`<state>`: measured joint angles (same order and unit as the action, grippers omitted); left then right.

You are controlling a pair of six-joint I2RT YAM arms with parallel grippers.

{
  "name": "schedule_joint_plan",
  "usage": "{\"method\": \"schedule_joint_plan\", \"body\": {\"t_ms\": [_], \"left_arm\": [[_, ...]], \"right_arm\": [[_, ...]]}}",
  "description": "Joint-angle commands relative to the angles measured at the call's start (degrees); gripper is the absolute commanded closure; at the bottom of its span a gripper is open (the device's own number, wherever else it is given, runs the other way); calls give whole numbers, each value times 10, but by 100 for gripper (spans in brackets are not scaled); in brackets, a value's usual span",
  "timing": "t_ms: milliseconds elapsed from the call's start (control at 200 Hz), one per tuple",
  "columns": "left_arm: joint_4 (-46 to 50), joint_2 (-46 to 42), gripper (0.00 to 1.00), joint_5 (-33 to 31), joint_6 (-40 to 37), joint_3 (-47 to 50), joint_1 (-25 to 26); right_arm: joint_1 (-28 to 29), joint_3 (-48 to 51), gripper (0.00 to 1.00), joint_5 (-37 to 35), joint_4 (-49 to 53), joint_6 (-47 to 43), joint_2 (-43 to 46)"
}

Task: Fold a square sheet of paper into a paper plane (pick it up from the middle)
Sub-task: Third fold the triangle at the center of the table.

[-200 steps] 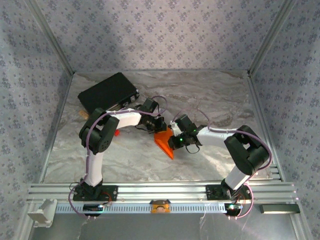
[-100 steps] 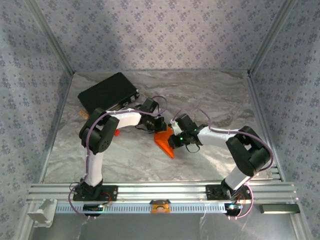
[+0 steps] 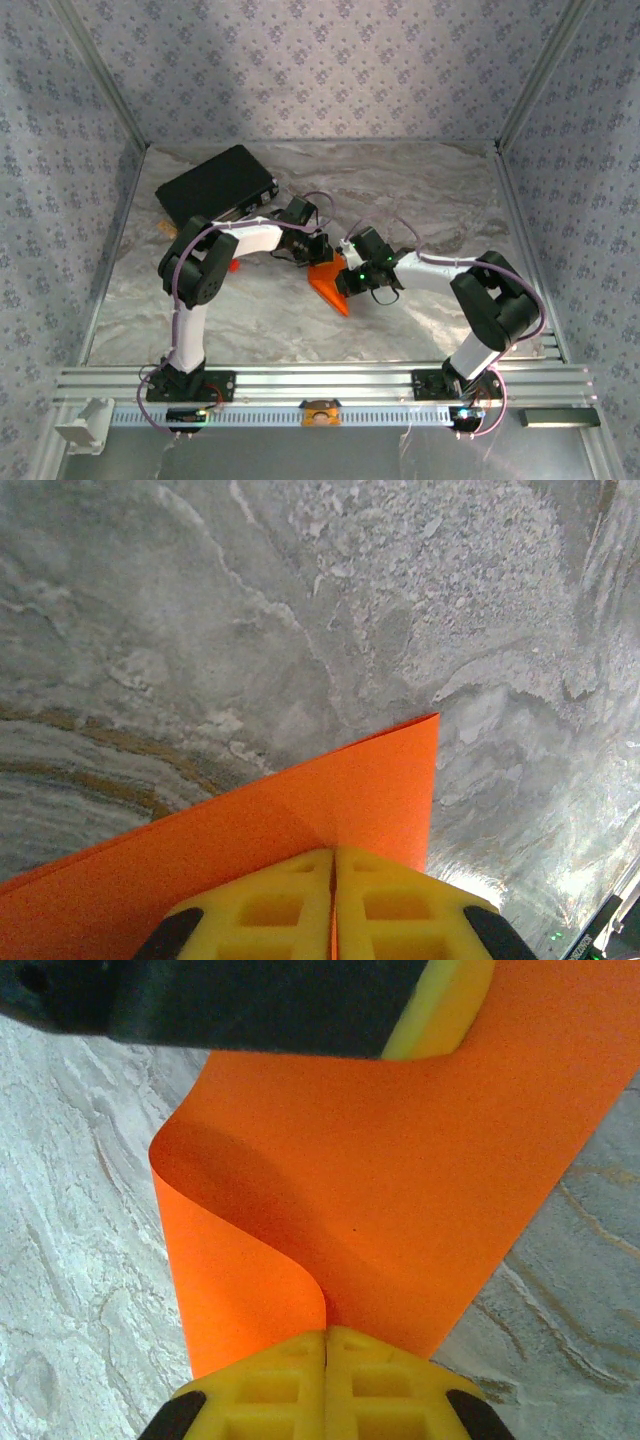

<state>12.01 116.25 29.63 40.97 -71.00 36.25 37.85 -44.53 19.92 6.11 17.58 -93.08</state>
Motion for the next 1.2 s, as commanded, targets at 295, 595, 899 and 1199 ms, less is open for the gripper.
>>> {"method": "schedule_joint_plan", "body": {"t_ms": [295, 595, 899, 1199], "left_arm": [[28, -2, 92, -5, -6, 8, 0], [32, -10, 90, -6, -12, -7, -2], [40, -82, 74, -48, -1, -22, -16], [-104, -252, 89, -40, 127, 162, -16]], "right_arm": [[0, -19, 100, -3, 25, -1, -23], [0, -21, 100, -10, 30, 1, -25], [1, -17, 100, -12, 26, 7, -22], [0, -15, 100, -16, 27, 9, -17]]}}
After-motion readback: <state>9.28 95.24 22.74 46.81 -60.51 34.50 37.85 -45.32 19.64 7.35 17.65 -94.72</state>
